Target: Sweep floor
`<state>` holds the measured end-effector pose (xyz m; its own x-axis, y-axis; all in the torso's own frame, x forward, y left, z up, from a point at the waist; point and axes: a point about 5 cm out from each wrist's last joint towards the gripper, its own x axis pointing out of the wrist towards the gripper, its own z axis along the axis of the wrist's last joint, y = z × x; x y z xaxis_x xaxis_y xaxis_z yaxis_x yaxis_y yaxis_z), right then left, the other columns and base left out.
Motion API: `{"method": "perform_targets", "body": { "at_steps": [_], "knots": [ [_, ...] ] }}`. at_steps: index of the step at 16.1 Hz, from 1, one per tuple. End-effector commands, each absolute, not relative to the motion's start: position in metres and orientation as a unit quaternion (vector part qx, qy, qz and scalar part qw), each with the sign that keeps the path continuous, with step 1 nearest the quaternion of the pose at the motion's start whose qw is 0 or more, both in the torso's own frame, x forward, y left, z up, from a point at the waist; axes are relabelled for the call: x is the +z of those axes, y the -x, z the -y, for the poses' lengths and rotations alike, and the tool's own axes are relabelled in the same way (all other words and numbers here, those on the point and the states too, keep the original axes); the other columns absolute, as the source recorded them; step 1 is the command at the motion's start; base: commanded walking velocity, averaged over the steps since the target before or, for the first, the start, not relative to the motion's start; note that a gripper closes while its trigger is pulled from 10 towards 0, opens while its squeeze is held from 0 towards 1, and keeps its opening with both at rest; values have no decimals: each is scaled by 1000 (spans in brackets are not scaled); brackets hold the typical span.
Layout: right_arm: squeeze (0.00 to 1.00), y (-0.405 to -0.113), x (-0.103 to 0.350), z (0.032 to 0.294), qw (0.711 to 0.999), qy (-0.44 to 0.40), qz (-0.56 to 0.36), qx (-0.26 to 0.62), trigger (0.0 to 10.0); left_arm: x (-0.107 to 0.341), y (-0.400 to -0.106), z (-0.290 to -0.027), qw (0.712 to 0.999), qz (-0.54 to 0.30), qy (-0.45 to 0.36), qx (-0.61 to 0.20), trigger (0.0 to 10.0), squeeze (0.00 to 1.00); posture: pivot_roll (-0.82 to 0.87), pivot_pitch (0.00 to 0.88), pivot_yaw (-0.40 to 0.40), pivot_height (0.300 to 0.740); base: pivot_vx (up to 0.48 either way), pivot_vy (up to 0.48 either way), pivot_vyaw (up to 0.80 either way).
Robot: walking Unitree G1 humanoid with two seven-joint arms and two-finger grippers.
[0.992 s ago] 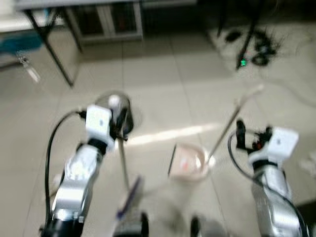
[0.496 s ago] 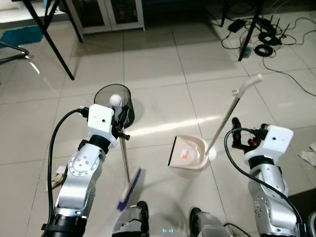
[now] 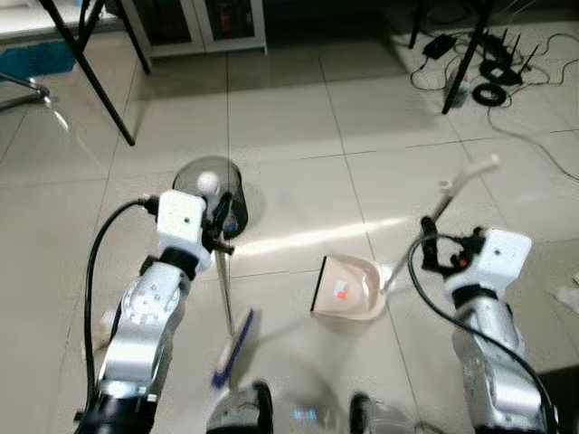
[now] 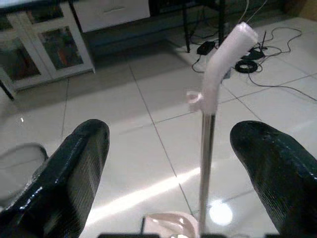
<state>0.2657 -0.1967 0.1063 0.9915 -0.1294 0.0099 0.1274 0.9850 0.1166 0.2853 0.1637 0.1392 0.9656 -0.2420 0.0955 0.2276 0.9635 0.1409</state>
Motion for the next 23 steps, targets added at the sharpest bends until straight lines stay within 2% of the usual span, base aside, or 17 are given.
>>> {"method": "perform_targets", "body": {
  "at_steps": [1, 7, 18, 21, 22, 23],
  "knots": [
    [0, -262, 100, 201, 996, -60, -8, -70, 10000, 147, -286, -162, 987, 74, -68, -122, 10000, 0, 7, 187, 72, 740, 300, 0, -800],
    [0, -259, 99, 202, 995, -58, -9, -76, 10000, 147, -287, -161, 987, 74, -65, -126, 10000, 0, 5, 186, 75, 740, 291, 0, 0],
    [0, -256, 96, 204, 995, -57, -14, -78, 10000, 145, -284, -159, 987, 71, -59, -134, 10000, 0, 4, 179, 74, 740, 0, 0, 0],
    [0, -261, 94, 203, 996, -47, -10, -73, 10000, 131, -280, -162, 986, 42, -79, -141, 10000, 0, 13, 179, 78, 740, 0, 0, 0],
    [1000, -263, 92, 203, 996, -43, -7, -75, 10000, 122, -278, -166, 985, 22, -96, -140, 10000, 0, 16, 182, 80, 740, 0, 0, 0],
    [1000, -265, 89, 205, 996, -36, -7, -79, 10000, 111, -273, -172, 982, 0, -122, -142, 10000, 0, 22, 185, 81, 740, 0, 0, 0]
  ]
}}
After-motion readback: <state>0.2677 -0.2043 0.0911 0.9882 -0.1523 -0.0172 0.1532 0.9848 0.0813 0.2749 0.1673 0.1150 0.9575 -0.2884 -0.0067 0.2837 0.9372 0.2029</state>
